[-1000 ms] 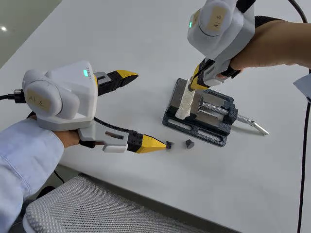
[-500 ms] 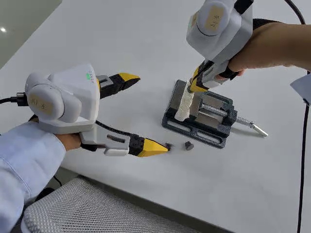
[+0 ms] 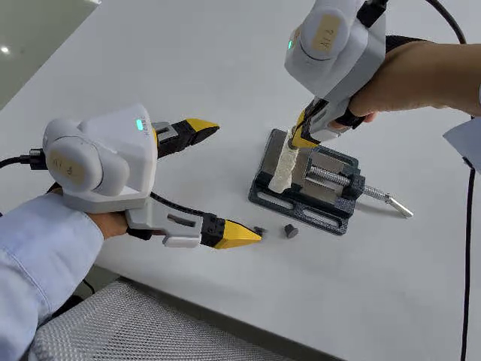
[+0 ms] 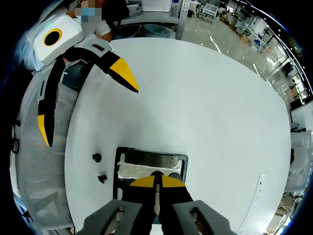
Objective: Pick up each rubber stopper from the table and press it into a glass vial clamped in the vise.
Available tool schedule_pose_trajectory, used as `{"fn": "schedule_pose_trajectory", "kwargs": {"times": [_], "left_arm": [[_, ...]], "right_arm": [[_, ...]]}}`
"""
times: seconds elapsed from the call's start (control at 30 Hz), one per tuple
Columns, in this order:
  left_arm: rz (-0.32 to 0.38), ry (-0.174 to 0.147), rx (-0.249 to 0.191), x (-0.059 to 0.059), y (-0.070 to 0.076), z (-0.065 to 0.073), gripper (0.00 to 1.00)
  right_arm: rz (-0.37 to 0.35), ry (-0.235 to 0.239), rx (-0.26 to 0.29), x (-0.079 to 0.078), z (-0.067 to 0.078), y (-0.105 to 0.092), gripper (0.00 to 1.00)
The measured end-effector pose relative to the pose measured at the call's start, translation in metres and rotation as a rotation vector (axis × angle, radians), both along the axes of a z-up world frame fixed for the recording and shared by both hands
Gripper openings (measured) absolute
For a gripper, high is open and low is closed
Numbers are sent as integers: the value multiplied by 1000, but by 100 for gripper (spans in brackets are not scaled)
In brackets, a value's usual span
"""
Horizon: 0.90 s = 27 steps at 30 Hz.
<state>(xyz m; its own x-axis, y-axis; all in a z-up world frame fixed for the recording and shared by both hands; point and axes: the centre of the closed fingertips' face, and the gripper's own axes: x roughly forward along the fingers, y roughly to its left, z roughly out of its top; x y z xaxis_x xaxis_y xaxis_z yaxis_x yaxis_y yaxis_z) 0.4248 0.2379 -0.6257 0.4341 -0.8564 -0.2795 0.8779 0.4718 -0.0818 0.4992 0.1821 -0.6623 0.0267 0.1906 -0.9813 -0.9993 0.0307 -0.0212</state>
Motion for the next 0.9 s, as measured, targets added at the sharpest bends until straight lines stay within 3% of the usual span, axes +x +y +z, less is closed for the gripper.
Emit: {"fn": "schedule_pose_trajectory", "kwargs": {"times": [0.27,0.57,0.73,0.9], "left_arm": [[-4,0,9,-3,1,2,92],[-7,-8,16,-3,1,6,92],[-11,-11,18,-3,0,9,92],[-13,-13,23,-3,1,9,92]], "right_arm": [[-14,3,66,1,2,-1,0],[-11,-16,62,2,2,1,0],[-23,-32,90,2,4,-1,1],[-92,-35,188,1,14,2,4]]}}
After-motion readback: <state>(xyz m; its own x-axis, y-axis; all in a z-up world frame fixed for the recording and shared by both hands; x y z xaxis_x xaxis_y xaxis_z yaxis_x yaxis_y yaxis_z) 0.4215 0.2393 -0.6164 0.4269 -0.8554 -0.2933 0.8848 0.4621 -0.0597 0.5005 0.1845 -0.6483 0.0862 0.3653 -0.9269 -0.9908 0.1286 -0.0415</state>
